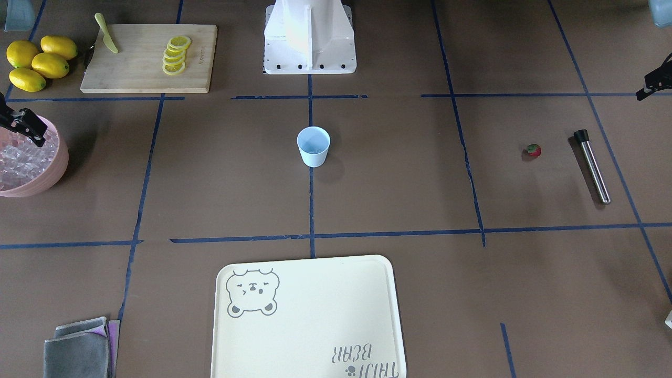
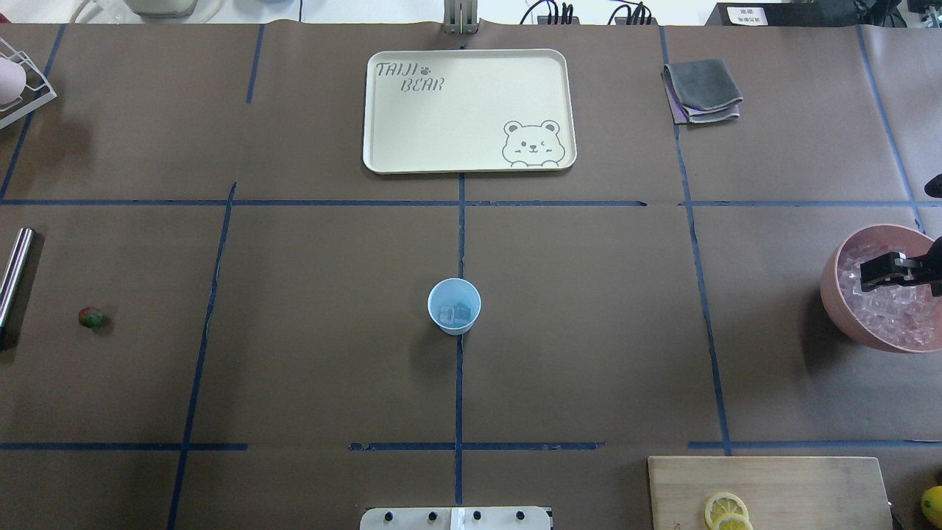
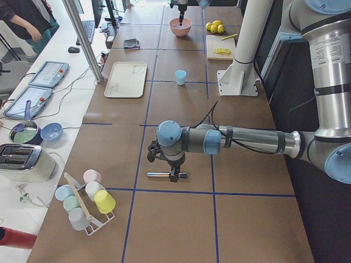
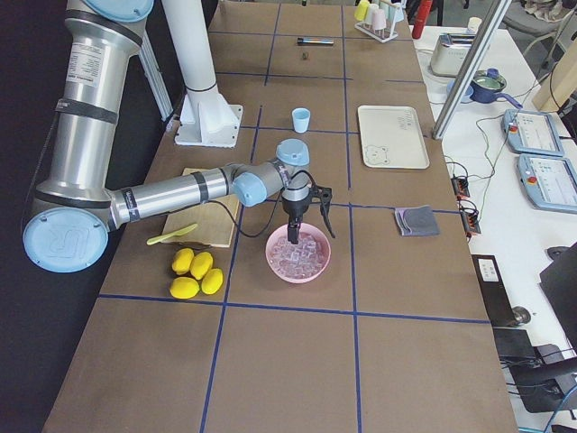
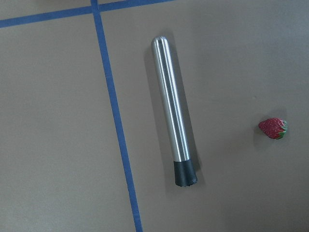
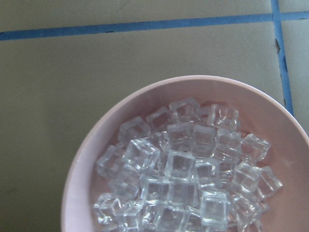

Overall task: Mash ice and strawberries in cup
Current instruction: 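Return the right gripper into the ice bowl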

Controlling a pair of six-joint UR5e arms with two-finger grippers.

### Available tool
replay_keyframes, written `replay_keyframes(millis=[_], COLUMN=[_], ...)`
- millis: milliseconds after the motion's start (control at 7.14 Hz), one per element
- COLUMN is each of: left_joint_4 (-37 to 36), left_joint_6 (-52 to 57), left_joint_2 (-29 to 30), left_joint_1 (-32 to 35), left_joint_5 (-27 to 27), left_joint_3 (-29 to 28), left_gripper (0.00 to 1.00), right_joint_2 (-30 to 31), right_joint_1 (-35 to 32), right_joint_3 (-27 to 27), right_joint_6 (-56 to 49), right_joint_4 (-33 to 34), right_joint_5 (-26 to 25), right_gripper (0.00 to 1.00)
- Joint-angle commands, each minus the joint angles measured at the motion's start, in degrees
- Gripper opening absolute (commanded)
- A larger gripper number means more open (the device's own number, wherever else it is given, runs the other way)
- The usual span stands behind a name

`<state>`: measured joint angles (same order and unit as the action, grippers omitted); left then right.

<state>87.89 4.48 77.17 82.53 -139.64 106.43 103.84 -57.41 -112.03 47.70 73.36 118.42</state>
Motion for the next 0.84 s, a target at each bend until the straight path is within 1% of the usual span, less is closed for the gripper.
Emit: replay_keyframes(millis=[0,140,280,420,701], left_joint_4=[0.0,0.0,0.0,0.0,0.0], left_joint_6=[0.0,0.0,0.0,0.0,0.0], left_joint_2=[-0.09,-0.09,0.0,-0.09,-0.09], left_joint_1=[0.0,0.0,0.0,0.0,0.0], left_joint_5=[0.07,-0.02,0.07,-0.02,-0.02], left_joint_3=[0.0,0.0,0.0,0.0,0.09], left_gripper=[1.0,1.0,1.0,1.0,1.0], right_joint_2=[0.49,0.4,0.14,0.22,0.57], right_joint_1=[-0.07,-0.07,-0.07,-0.16,-0.25], right_joint_3=[3.3,3.4,3.83,4.45,4.45], right_joint_6=[-0.23,-0.41,-2.07,-5.56,-6.04], right_joint_4=[-4.7,-4.81,-4.81,-4.81,-4.81], right_joint_5=[-0.03,-0.2,-0.38,-0.64,-0.65], right_gripper=[0.89,0.8,0.75,0.75,0.74])
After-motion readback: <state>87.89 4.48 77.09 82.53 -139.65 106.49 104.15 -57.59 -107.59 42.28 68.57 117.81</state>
